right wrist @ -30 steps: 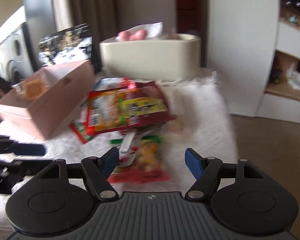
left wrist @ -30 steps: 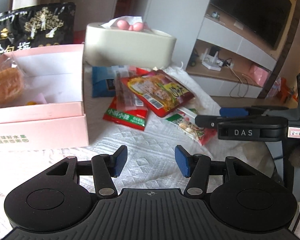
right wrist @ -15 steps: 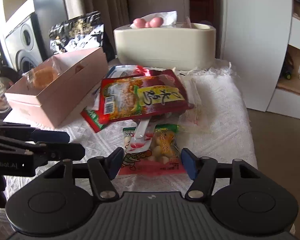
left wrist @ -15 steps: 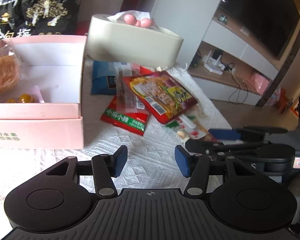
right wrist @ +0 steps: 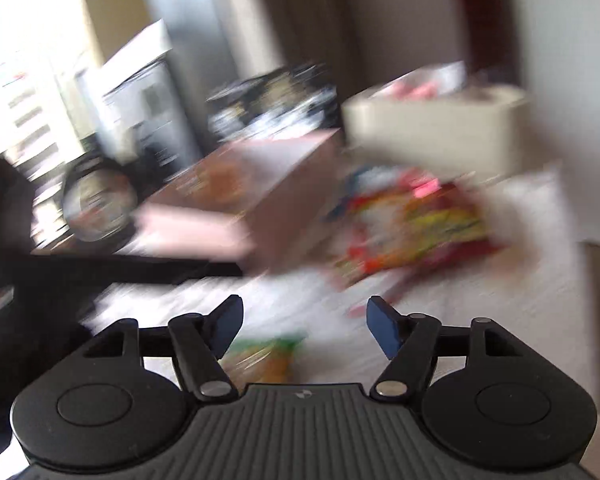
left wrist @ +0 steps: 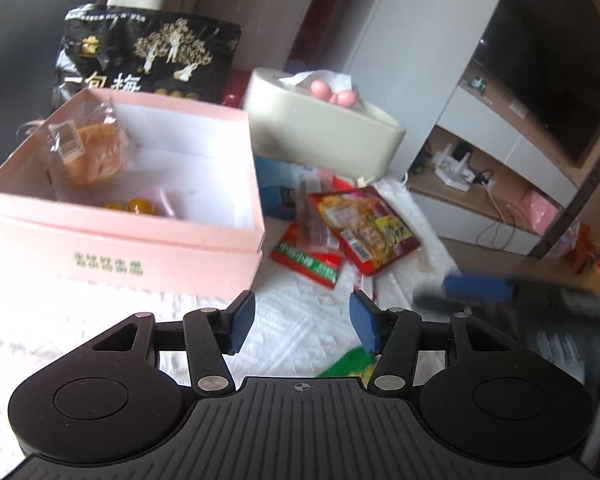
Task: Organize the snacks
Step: 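Grasp the cartoon-printed snack bag with left gripper while right reaches the red chicken bag, then close the right gripper on the red chicken bag while left holds the cartoon bag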
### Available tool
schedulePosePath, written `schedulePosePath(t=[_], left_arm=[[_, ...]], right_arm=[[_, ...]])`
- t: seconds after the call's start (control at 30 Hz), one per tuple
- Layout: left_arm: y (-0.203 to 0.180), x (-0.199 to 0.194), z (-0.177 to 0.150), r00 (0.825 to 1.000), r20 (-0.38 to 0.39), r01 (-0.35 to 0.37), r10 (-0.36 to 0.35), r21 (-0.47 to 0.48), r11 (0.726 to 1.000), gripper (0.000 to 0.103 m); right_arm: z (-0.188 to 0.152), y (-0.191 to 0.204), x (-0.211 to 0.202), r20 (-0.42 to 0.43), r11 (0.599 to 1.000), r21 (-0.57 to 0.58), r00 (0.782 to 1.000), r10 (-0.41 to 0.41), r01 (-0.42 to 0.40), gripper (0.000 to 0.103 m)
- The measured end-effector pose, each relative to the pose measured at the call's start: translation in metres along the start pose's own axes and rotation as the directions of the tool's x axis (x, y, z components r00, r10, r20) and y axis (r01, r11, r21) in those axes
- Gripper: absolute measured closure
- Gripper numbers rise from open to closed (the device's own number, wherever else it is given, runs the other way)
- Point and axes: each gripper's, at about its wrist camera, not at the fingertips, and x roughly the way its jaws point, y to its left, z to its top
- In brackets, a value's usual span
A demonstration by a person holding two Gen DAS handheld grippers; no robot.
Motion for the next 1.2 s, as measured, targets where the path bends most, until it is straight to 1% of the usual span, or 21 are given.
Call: schedulePosePath(t=[0.07, 0.1, 0.17, 0.2, 0.3, 0.33, 0.37, 0.4, 0.43, 0.5, 0.6, 0.7, 0.77, 0.83, 0.9, 0.93, 0.97, 1.03, 1.1, 1.13, 1.2], left_arm=[[-0.003, 0.0, -0.004, 1.0, -0.014, 0.016, -0.016, 0.0, 1.0, 0.045], [-0.007, 0.0, -0.006, 0.999, -0.018, 0.028, -0.028, 0.007, 1.0, 0.045], [-0.017, -0.001, -0.012, 0.999, -0.029, 0.047, -0.046, 0.042, 0.998, 0.045], [-0.021, -0.001, -0.015, 0.998, -0.035, 0.053, -0.051, 0.065, 0.996, 0.045], [-0.029, 0.002, -0.023, 0.997, -0.056, 0.058, -0.053, 0.101, 0.993, 0.045], [-0.028, 0.003, -0.024, 0.997, -0.06, 0.058, -0.053, 0.093, 0.994, 0.045], [-0.027, 0.004, -0.025, 0.997, -0.063, 0.056, -0.051, 0.084, 0.995, 0.045], [-0.026, 0.004, -0.027, 0.997, -0.065, 0.053, -0.048, 0.077, 0.996, 0.045], [-0.026, 0.004, -0.028, 0.997, -0.066, 0.053, -0.048, 0.076, 0.996, 0.045], [-0.027, 0.003, -0.03, 0.996, -0.07, 0.054, -0.048, 0.086, 0.995, 0.045], [-0.033, 0.003, -0.034, 0.996, -0.079, 0.054, -0.045, 0.122, 0.991, 0.045], [-0.042, 0.002, -0.038, 0.995, -0.084, 0.06, -0.047, 0.157, 0.986, 0.045], [-0.047, 0.002, -0.04, 0.995, -0.082, 0.063, -0.049, 0.175, 0.983, 0.045], [-0.052, 0.004, -0.041, 0.995, -0.082, 0.062, -0.047, 0.188, 0.98, 0.045], [-0.06, 0.007, -0.042, 0.996, -0.084, 0.055, -0.038, 0.215, 0.975, 0.045], [-0.064, 0.007, -0.044, 0.996, -0.084, 0.05, -0.031, 0.237, 0.97, 0.045], [-0.069, 0.008, -0.046, 0.996, -0.087, 0.047, -0.025, 0.262, 0.964, 0.045], [-0.075, 0.009, -0.049, 0.996, -0.093, 0.034, -0.005, 0.31, 0.95, 0.045], [-0.079, 0.008, -0.053, 0.996, -0.085, -0.004, 0.038, 0.369, 0.929, 0.044], [-0.079, 0.007, -0.055, 0.995, -0.079, -0.023, 0.059, 0.393, 0.919, 0.042], [-0.074, 0.005, -0.056, 0.993, -0.076, -0.047, 0.086, 0.42, 0.906, 0.042]], right_arm=[[0.006, -0.012, 0.006, 0.023, 0.994, 0.05, 0.995, -0.098, 0.097, 0.031], [0.01, -0.022, 0.012, 0.019, 0.985, 0.103, 0.99, -0.141, 0.139, 0.031], [0.015, -0.04, 0.025, -0.028, 0.958, 0.223, 0.984, -0.178, 0.18, 0.031], [0.016, -0.049, 0.033, -0.058, 0.943, 0.286, 0.985, -0.161, 0.171, 0.031], [0.015, -0.066, 0.056, -0.109, 0.897, 0.433, 0.993, -0.049, 0.092, 0.031], [0.016, -0.07, 0.063, -0.116, 0.882, 0.463, 0.993, -0.036, 0.086, 0.031], [0.017, -0.07, 0.067, -0.099, 0.877, 0.472, 0.994, -0.047, 0.088, 0.032], [0.018, -0.068, 0.069, -0.083, 0.878, 0.469, 0.995, -0.064, 0.095, 0.042], [0.02, -0.068, 0.069, -0.077, 0.882, 0.461, 0.995, -0.071, 0.098, 0.063], [0.023, -0.07, 0.07, -0.079, 0.89, 0.446, 0.995, -0.067, 0.095, 0.076], [0.023, -0.072, 0.061, -0.075, 0.91, 0.41, 0.997, -0.031, 0.059, 0.083], [0.016, -0.084, 0.041, -0.096, 0.923, 0.377, 0.995, -0.04, 0.073, 0.09], [0.01, -0.094, 0.023, -0.099, 0.932, 0.347, 0.992, -0.08, 0.11, 0.091], [0.006, -0.1, 0.011, -0.089, 0.939, 0.295, 0.983, -0.159, 0.178, 0.09], [0.005, -0.101, 0.003, -0.068, 0.935, 0.233, 0.964, -0.257, 0.266, 0.089], [0.005, -0.102, -0.001, -0.053, 0.928, 0.226, 0.955, -0.291, 0.296, 0.086], [0.005, -0.103, -0.004, -0.038, 0.926, 0.229, 0.954, -0.298, 0.299, 0.081], [0.003, -0.105, -0.005, -0.018, 0.927, 0.255, 0.96, -0.281, 0.276, 0.055], [0.0, -0.106, -0.002, 0.0, 0.923, 0.286, 0.963, -0.271, 0.26, 0.049], [-0.001, -0.105, 0.0, 0.006, 0.922, 0.293, 0.964, -0.265, 0.251, 0.049], [-0.006, -0.101, 0.004, 0.011, 0.922, 0.295, 0.964, -0.266, 0.251, 0.049]])
